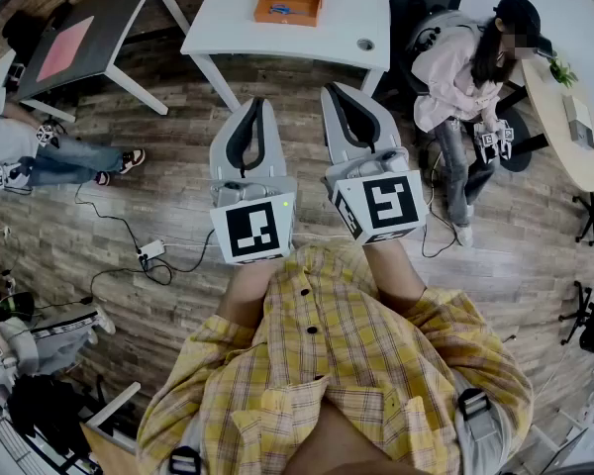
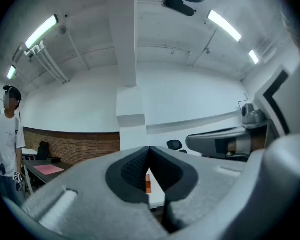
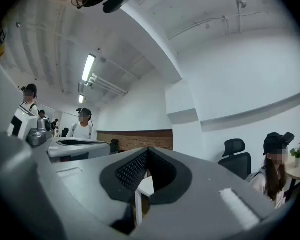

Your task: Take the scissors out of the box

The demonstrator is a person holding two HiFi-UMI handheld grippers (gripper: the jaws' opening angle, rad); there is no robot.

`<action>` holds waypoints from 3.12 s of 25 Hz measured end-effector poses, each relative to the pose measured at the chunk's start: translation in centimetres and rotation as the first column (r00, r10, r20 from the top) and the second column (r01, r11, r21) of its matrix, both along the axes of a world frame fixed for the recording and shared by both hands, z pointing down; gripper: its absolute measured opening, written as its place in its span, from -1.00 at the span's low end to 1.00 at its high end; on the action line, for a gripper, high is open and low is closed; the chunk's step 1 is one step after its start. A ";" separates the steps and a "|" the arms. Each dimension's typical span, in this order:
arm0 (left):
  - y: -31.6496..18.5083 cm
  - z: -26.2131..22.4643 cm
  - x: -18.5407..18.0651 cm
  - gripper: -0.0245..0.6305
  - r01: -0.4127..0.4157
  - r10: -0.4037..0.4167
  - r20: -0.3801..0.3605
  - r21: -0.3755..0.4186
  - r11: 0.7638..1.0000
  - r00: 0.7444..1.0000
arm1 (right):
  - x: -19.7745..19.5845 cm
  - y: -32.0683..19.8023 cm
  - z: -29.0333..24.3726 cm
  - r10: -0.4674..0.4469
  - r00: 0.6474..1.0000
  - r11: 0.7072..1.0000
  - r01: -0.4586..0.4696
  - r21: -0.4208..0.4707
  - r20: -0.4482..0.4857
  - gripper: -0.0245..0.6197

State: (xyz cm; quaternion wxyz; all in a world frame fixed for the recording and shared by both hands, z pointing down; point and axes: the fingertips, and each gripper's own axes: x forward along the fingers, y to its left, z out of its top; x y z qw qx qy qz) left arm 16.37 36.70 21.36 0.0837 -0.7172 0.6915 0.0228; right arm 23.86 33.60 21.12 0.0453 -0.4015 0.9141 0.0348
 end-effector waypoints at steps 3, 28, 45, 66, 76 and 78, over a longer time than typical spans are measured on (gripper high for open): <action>-0.1 -0.1 -0.3 -0.92 0.001 -0.001 -0.002 0.004 1.000 1.000 | -0.4 -0.1 0.0 -0.003 1.000 1.000 0.003 0.002 -0.004 -0.91; -0.1 1.9 -10.2 -0.92 -0.096 0.097 -0.014 0.012 0.995 0.995 | -8.2 -0.1 2.0 0.141 0.990 0.990 -0.141 -0.021 0.006 -0.91; -9.1 3.0 -14.9 -0.93 -0.037 0.037 0.030 0.002 0.999 0.999 | -13.1 -8.5 4.6 0.103 0.995 0.993 -0.103 -0.065 -0.008 -0.91; -32.6 4.2 -22.4 -0.93 -0.043 0.045 0.026 -0.065 0.997 0.999 | -21.1 -32.7 5.9 0.097 0.995 0.987 -0.098 -0.128 -0.015 -0.91; -42.3 4.5 -23.5 -0.93 -0.068 0.070 0.026 -0.080 0.994 0.997 | -22.4 -41.9 5.8 0.112 0.994 0.985 -0.113 -0.133 -0.013 -0.91; -44.5 4.5 -23.1 -0.93 -0.074 0.075 0.016 -0.083 0.994 0.997 | -22.0 -44.2 5.8 0.120 0.993 0.983 -0.121 -0.141 -0.015 -0.91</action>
